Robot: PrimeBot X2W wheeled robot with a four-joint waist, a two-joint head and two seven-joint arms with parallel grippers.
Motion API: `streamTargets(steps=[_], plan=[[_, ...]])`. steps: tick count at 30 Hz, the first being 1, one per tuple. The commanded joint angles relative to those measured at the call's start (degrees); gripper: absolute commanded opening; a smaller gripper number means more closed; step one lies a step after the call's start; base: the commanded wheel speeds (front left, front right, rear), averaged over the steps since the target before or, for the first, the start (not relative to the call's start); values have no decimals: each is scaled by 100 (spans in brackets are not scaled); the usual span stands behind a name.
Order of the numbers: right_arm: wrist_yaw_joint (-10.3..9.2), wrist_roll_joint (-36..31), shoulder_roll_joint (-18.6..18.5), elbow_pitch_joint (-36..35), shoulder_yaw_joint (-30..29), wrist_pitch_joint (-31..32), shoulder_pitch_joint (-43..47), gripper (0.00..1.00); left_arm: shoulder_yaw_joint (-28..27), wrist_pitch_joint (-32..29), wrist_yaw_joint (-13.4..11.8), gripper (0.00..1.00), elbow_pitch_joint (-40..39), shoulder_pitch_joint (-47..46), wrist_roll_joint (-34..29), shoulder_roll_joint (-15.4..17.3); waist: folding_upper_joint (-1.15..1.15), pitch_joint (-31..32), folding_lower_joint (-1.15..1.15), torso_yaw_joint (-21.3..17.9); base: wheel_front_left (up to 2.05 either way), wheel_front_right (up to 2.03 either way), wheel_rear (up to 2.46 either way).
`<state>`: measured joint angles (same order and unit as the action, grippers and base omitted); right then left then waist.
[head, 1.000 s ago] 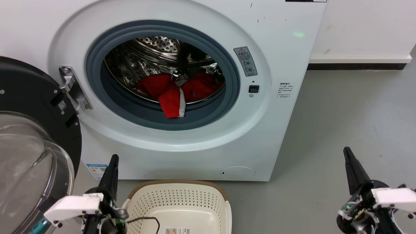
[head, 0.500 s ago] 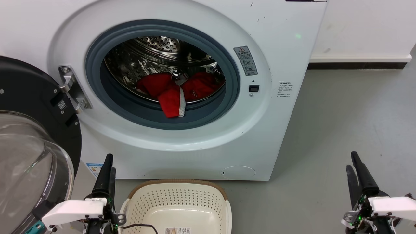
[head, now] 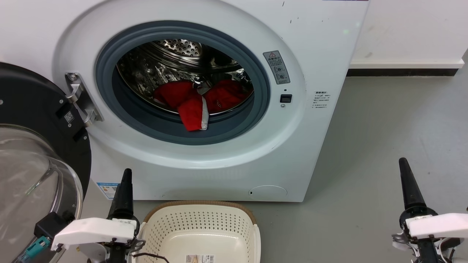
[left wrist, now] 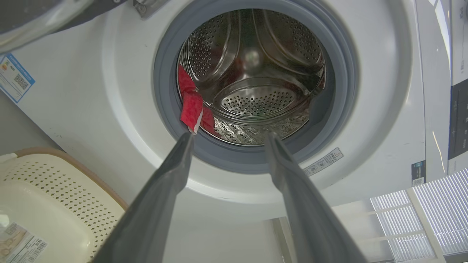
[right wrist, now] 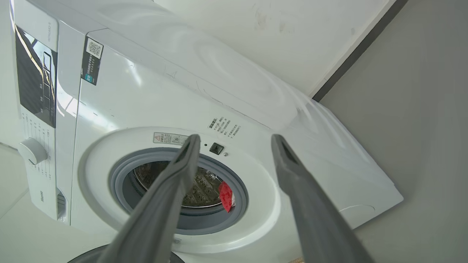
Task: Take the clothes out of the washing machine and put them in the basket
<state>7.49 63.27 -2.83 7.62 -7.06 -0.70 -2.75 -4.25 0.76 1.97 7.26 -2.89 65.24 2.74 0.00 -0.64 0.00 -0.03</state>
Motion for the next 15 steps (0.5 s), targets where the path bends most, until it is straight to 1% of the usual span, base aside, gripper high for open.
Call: streamTargets(steps=[1,5,6,8,9,10,15], plan=[[0,-374,-13,-168,-11,-80,-3,100,49,76,-58,100,-165,-46,-359,12,0,-2,0,1,0,0,0],[0,-984,-13,-268,88,-167,49,100,135,163,-148,100,-223,-10,-836,12,0,-6,0,2,0,0,0],[0,-984,-13,-268,88,-167,49,100,135,163,-148,100,-223,-10,-836,12,0,-6,0,2,0,0,0],[0,-1266,-13,-315,130,-208,75,100,175,204,-191,100,-237,8,-1074,13,0,-7,0,2,0,0,0],[0,-1566,-13,-371,179,-248,99,100,212,244,-229,100,-251,29,-1286,13,0,-7,0,0,0,0,0],[0,-1566,-13,-371,179,-248,99,100,212,244,-229,100,-251,29,-1286,13,0,-7,0,0,0,0,0],[0,-2189,-13,-473,285,-350,158,100,278,343,-321,100,-292,63,-1742,13,0,-9,0,1,0,0,0]])
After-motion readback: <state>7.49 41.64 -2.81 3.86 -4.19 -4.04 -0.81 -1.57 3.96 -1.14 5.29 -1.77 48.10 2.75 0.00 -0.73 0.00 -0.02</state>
